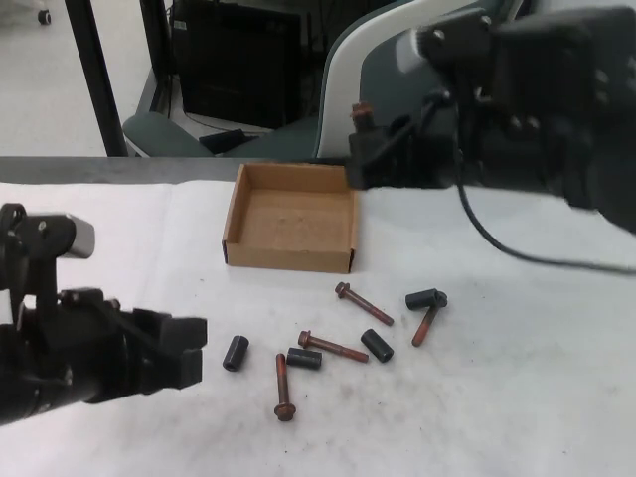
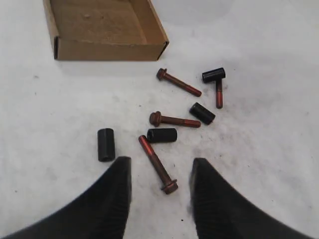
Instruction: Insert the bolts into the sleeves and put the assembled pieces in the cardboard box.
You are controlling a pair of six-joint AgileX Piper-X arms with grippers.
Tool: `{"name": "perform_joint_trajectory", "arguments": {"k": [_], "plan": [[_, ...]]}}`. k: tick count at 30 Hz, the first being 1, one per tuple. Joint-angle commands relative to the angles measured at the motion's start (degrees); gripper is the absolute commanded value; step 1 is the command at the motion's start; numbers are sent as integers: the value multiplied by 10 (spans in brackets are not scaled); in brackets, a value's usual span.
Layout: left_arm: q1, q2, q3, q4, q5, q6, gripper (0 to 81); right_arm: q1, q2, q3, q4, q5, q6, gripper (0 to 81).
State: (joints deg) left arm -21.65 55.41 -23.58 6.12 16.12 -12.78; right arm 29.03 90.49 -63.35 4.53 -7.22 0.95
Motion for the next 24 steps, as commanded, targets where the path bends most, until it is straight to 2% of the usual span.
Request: {"name": "perform_joint_trajectory", "arguments": {"k": [1,6,7,17,24], "plan": [[-3,-1,-3,23,19,-24,265,-6,48,-66,56,-4,4,3],[-3,-1,-3,23,34,-22,21,-6,146,-184,131,-4,4,3],[-3,-1,-3,23,36,-22,7,-6,166,-208,142,-5,4,3],[-3,-1,-3,23,38,-22,8,-7,329,-411,246,-4,0,3],[-3,-1,-3,39,38,-22,8,-16,418,-501,341,-4,0,3]]}}
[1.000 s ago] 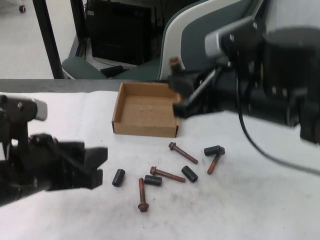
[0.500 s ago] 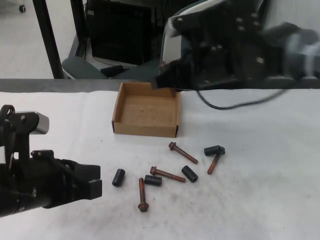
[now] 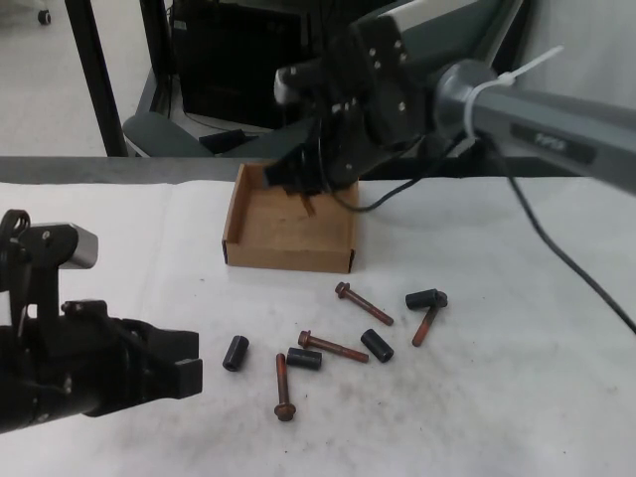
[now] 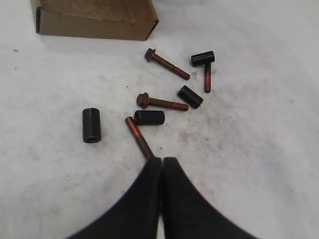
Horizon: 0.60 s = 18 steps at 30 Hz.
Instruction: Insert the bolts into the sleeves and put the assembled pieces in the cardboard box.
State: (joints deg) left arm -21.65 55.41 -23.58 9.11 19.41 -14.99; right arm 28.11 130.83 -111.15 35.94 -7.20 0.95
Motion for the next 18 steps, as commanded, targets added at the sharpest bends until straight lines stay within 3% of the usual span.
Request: {"name": "perform_joint_trajectory", "arguments": {"k": [1,11,18], "plan": [[-3,-1,-3,15,5,0,8,-8,25,-33,38,-4,0,3],[-3,-1,-2,37,4,0,8,-17,54,-42,64,-3,0,3],[-3,15,-2,99,0,-21,8,-17,54,-42,71,12,-57,15]]}}
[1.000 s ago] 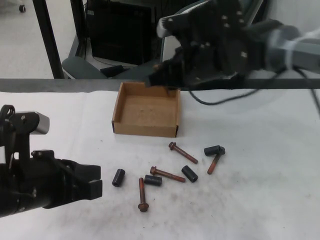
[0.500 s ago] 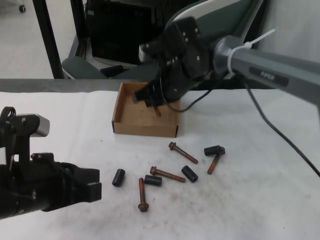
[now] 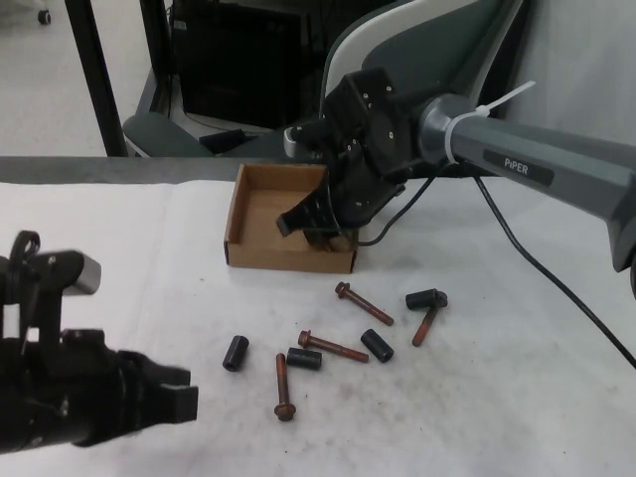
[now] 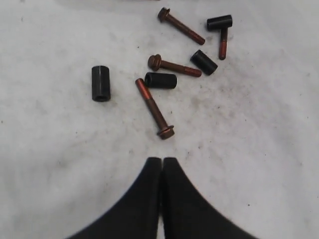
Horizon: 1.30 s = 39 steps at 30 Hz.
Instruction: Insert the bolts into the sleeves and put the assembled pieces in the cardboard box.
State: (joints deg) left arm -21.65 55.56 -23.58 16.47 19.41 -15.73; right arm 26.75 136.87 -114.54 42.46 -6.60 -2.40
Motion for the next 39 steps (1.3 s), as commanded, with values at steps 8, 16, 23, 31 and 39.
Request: {"name": "perform_joint_trajectory", "arguments": {"k": [8,16,23,31,39], "plan": [[-3,42,-21,44,17,-23,8,-4,-8,-8,20,14,-22,407],[-3,46,-79,80,-45,21,8,-4,-42,-8,15,33,-18,374],[-3,103,-146,149,-69,59,8,-9,-97,-8,36,33,-19,233],[-3,217,-233,186,-77,84,8,-16,-151,-8,124,2,-18,0],[-3,310,-319,232,-77,85,8,-16,-178,-2,223,-22,-19,0]]}}
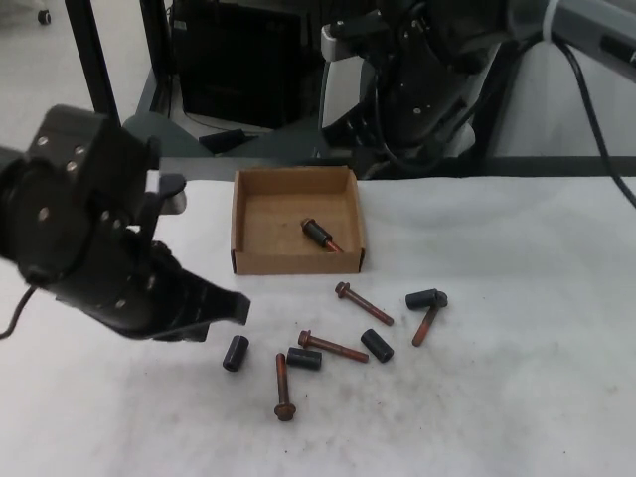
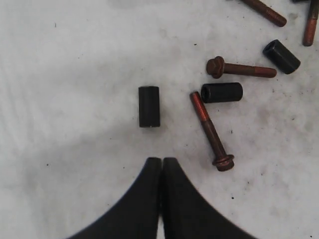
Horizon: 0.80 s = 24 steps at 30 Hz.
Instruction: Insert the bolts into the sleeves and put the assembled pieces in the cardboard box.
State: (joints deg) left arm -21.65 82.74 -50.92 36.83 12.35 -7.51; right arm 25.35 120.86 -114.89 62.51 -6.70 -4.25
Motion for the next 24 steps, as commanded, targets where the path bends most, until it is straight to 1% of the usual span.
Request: {"name": "perform_joint_trajectory", "arguments": {"k": [1,3,5,13,17,20,24], "plan": [[-3,46,-58,34,-7,2,8,-2,-21,6,24,-22,0,0],[-3,67,-80,53,-7,13,1,-2,-33,19,24,-22,-3,0],[-3,82,-101,66,-7,20,27,-2,-46,38,24,-22,-9,0],[-3,123,-145,77,-7,13,231,-3,-124,166,-19,-22,-9,0],[-3,134,-148,79,-7,2,298,-3,-171,244,-50,-22,-9,0],[-3,146,-148,82,-7,-2,322,-3,-207,298,-68,-22,-5,0],[-3,163,-150,87,-7,-3,324,-3,-247,369,-96,-22,12,0]]}}
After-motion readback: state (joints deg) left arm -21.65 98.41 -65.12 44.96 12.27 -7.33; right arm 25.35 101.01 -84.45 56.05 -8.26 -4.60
